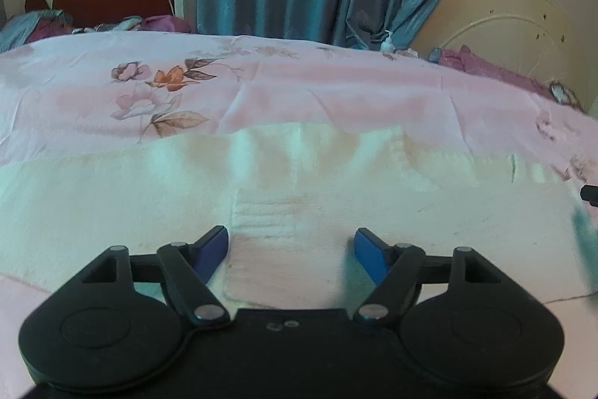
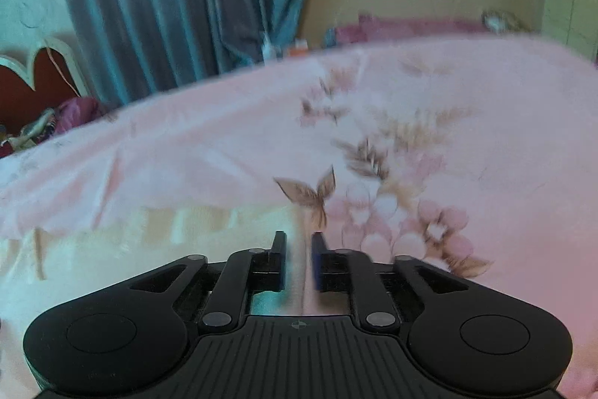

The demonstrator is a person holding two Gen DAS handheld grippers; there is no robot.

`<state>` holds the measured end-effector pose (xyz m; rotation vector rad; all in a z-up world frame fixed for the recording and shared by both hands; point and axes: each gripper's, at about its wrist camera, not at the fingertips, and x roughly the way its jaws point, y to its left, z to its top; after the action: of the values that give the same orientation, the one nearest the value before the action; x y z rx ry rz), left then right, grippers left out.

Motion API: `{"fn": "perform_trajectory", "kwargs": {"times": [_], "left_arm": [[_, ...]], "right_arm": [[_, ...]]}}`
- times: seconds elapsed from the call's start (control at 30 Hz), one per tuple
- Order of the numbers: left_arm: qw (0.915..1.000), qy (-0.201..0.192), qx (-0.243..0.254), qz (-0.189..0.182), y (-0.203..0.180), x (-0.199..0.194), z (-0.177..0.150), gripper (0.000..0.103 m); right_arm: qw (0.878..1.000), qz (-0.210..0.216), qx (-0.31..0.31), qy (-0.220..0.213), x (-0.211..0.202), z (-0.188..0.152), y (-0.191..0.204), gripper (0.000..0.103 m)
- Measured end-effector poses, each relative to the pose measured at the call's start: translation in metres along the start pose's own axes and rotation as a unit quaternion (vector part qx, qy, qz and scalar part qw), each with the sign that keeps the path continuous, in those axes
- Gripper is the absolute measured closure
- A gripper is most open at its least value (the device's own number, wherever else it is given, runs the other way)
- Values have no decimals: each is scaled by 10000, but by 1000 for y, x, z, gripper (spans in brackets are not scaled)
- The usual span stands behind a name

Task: Fold small clothes

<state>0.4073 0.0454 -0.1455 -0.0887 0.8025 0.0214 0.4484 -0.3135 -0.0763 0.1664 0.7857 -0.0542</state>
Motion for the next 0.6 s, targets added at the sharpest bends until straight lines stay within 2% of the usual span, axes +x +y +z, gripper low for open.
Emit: {"fn": "perform_trajectory", "kwargs": {"times": [0.03,0.07,0.13,0.23,0.4,0.6], "left_arm": [[10000,7,-37,6,3,-3,0,29],[10000,13,-85,27,7,-7,0,28],[9998,14,-186,57,14,-14,0,28],[9993,61,-333,134,27,-23,0,28],[9977,189,-543,369,54,-39,-3,26],[9944,169,-778,701,94,-55,-9,25]], "right_arm": [[9999,89,-107,-41,-7,-3,6,58],[9995,200,-223,-59,-14,-7,12,55],[9984,389,-408,-53,-25,-16,28,55],[9957,738,-535,191,-33,-33,51,55],[9906,1029,-742,509,-36,-56,90,55],[9819,1502,-1071,436,-52,-65,145,55]]}}
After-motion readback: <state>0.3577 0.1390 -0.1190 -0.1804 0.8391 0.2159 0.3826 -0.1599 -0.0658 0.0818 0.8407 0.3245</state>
